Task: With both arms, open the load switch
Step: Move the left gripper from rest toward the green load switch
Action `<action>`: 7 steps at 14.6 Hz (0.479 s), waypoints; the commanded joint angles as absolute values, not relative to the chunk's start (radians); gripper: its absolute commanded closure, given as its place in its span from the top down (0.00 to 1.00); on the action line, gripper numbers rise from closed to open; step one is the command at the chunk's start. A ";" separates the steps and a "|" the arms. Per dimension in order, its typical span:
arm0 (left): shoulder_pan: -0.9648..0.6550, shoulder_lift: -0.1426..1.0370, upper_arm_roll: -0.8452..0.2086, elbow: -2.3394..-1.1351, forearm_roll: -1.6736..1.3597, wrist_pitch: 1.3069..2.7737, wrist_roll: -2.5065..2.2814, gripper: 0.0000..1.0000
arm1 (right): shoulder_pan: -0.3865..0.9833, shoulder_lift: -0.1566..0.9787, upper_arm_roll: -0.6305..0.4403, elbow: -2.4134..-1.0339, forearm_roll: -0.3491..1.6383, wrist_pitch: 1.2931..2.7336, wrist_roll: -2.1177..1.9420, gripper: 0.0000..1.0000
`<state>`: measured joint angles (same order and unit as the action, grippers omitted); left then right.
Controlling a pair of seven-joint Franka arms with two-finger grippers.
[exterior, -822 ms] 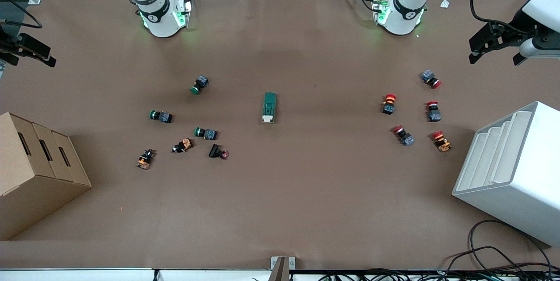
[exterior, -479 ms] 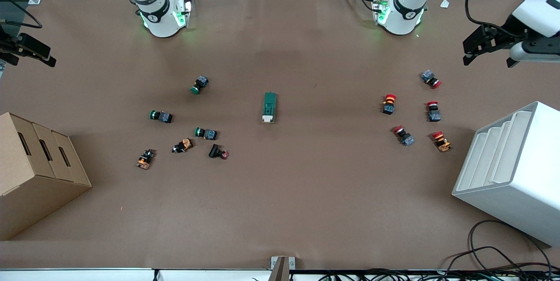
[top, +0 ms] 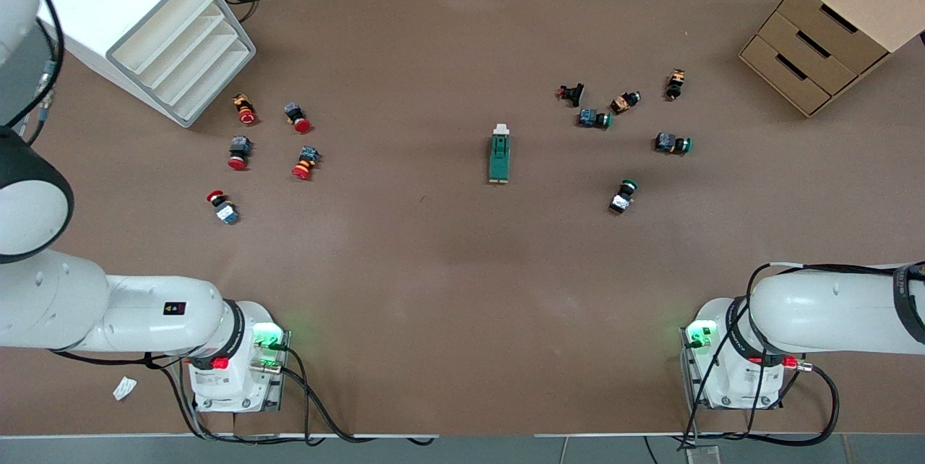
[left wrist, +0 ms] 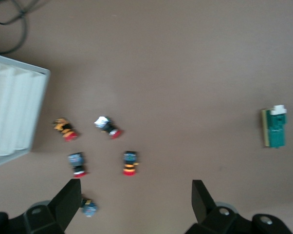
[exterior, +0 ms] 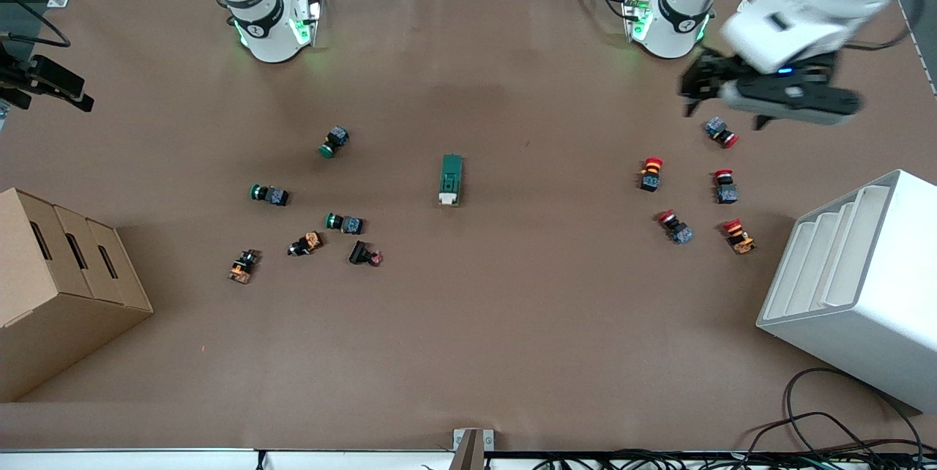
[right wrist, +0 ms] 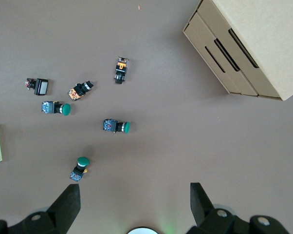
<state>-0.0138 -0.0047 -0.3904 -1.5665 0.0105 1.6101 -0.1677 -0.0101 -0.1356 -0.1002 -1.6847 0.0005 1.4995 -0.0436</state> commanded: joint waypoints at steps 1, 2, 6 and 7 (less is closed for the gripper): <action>-0.011 0.028 -0.521 -1.577 0.021 1.653 -0.323 1.00 | -0.015 -0.150 -0.095 -1.689 0.014 1.494 -0.026 1.00; -0.011 0.028 -0.563 -1.594 0.025 1.678 -0.400 1.00 | -0.017 -0.150 -0.095 -1.689 0.014 1.494 -0.028 1.00; -0.027 0.031 -0.702 -1.730 0.040 1.851 -0.640 1.00 | -0.021 -0.112 -0.095 -1.660 0.006 1.503 -0.026 1.00; -0.053 0.029 -0.727 -1.783 0.063 1.927 -0.728 1.00 | -0.026 -0.069 -0.095 -1.637 0.008 1.502 -0.025 1.00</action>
